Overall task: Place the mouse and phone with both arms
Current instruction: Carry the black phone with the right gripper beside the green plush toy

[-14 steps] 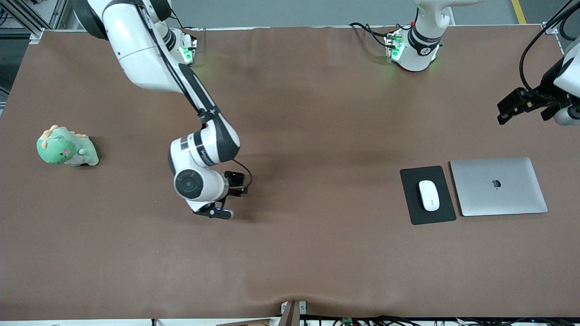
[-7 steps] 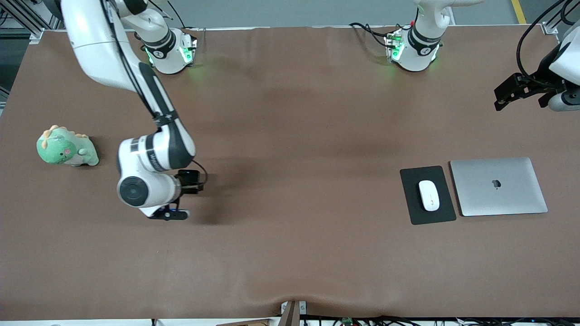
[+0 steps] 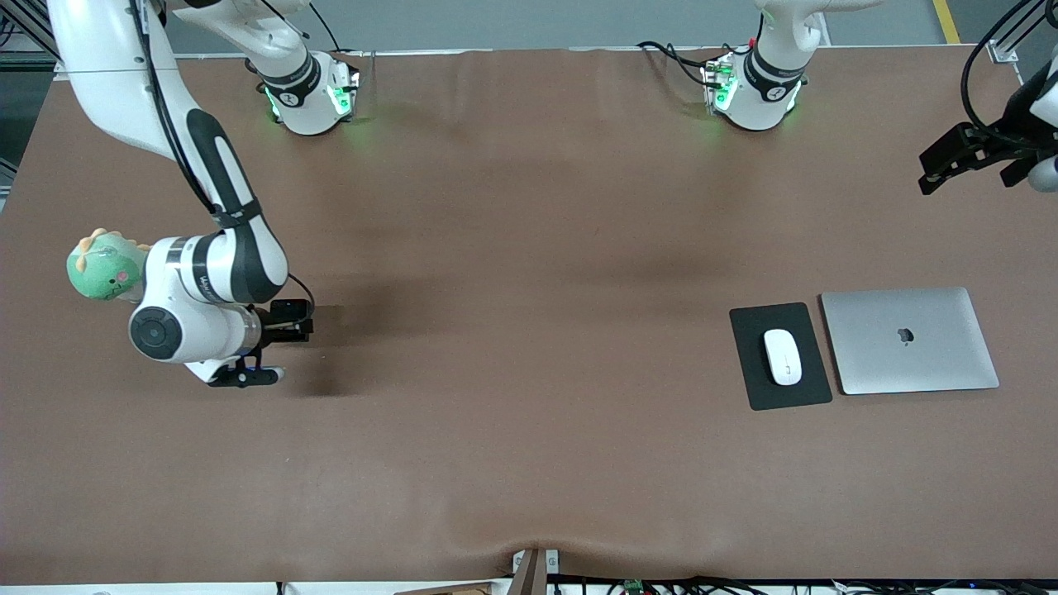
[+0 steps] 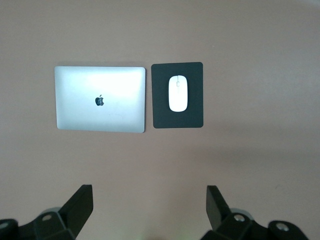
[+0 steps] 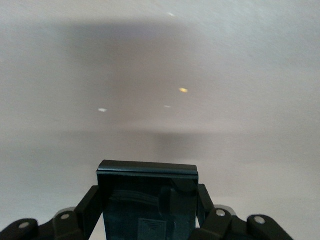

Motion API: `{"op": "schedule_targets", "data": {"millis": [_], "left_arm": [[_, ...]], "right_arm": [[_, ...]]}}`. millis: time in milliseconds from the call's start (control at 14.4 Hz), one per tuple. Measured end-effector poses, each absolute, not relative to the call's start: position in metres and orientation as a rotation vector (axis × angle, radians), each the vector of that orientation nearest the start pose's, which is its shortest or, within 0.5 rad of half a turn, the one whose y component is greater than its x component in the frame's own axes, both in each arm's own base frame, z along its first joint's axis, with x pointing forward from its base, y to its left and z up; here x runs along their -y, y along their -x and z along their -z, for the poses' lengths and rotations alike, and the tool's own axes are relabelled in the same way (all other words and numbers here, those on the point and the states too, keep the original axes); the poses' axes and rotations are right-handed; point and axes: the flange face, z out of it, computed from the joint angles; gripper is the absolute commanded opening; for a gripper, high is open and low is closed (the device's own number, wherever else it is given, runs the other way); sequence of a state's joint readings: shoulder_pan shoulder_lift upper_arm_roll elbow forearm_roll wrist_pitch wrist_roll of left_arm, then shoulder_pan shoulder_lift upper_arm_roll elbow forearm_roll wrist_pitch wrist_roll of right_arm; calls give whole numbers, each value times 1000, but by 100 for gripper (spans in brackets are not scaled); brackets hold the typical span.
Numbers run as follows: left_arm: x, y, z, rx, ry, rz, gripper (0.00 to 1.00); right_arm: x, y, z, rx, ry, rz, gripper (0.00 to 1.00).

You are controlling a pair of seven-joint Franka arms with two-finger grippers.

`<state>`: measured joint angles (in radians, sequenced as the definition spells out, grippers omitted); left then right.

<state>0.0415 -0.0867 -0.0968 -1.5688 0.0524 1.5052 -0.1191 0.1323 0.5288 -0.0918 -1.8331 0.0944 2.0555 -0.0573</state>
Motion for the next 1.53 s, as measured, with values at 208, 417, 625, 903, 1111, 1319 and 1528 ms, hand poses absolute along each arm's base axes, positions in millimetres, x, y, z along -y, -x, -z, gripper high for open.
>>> {"op": "schedule_targets", "data": {"millis": [208, 417, 625, 903, 1111, 1319, 1528], "left_arm": [[13, -520, -666, 140, 3081, 39, 100], [16, -520, -667, 138, 3101, 40, 100], [18, -520, -668, 135, 3115, 42, 100], [22, -519, -667, 125, 3116, 34, 100], [22, -519, -667, 123, 3116, 32, 100], [24, -519, -667, 119, 3118, 30, 100], [25, -519, -667, 117, 3119, 27, 100]], "right_arm": [[1, -600, -210, 107, 3073, -433, 0], [34, -588, -200, 138, 3068, -413, 0], [56, -576, -188, 137, 3060, -411, 0], [80, -555, -168, 144, 3059, -385, 0], [88, -550, -168, 132, 3057, -380, 84], [100, -546, -167, 98, 3054, -385, 100], [103, -550, -170, 100, 3056, -368, 100]]}}
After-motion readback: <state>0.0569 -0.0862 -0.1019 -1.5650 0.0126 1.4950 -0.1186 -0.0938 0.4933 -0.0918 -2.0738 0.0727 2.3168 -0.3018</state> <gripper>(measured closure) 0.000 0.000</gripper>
